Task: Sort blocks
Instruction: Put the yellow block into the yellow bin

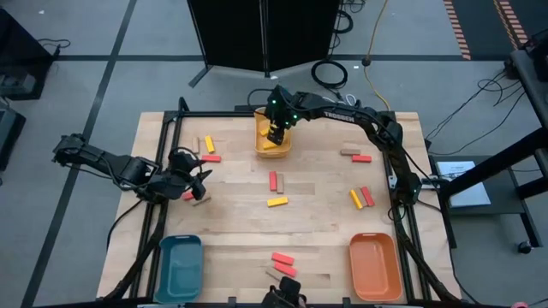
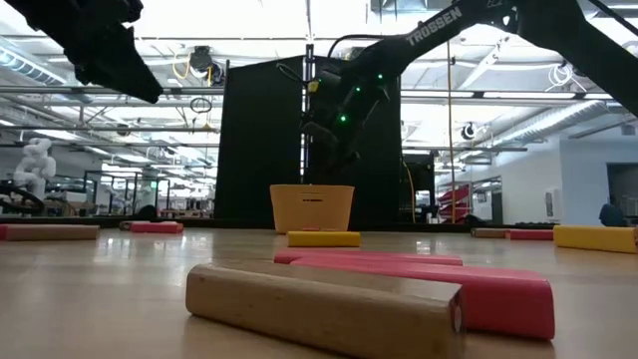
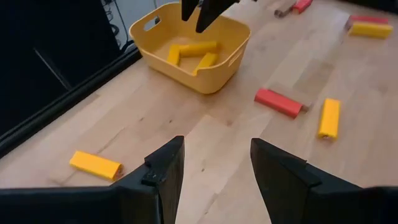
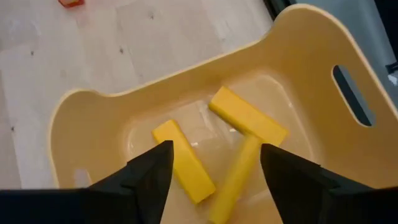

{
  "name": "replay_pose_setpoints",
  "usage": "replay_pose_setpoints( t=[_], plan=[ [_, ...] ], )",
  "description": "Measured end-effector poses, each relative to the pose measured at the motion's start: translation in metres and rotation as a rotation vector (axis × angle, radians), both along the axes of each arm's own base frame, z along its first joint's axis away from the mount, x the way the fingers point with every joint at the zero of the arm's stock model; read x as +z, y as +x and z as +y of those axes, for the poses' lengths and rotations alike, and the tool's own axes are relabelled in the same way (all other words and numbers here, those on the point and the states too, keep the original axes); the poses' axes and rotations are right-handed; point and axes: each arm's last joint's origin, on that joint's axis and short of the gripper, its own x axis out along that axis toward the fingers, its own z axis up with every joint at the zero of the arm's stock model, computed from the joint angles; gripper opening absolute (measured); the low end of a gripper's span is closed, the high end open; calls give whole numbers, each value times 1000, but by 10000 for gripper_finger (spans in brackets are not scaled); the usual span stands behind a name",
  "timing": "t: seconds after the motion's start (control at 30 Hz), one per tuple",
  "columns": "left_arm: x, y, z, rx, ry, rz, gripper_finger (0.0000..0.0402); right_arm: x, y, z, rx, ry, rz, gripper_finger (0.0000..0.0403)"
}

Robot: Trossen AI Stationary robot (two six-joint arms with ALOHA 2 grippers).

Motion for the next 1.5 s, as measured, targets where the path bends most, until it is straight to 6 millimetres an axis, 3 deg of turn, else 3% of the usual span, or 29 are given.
replay_pose_setpoints(
  t=[0.2, 0.4, 0.57, 0.73, 0.9, 1.1, 1.2, 1.3, 1.5],
  plan=[
    [0, 0, 0, 26, -33, -27, 182, 12, -3, 1, 16, -24, -17, 235],
    [0, 1, 0, 14, -12, -16, 182, 50, -15, 10, 29, -56, -74, 231],
    [3, 3, 0, -1, 50, -24, 182, 84, -32, 33, 69, -51, -67, 231],
    [9, 8, -2, -48, 108, -53, 182, 113, -54, 76, 180, 97, -16, 231],
    [10, 9, -2, -84, 139, -46, 182, 134, -80, 141, 287, 213, 138, 231],
    [10, 10, -2, -99, 146, -36, 182, 160, -118, 210, 290, 206, 259, 231],
    [10, 10, -3, -106, 141, -34, 182, 156, -139, 231, 278, 229, 262, 231],
    [10, 10, -3, -105, 139, -36, 182, 140, -164, 240, 187, 237, 284, 231],
    [14, 13, -2, -95, 118, -92, 182, 88, -212, 232, -129, 177, 328, 231]
  ],
)
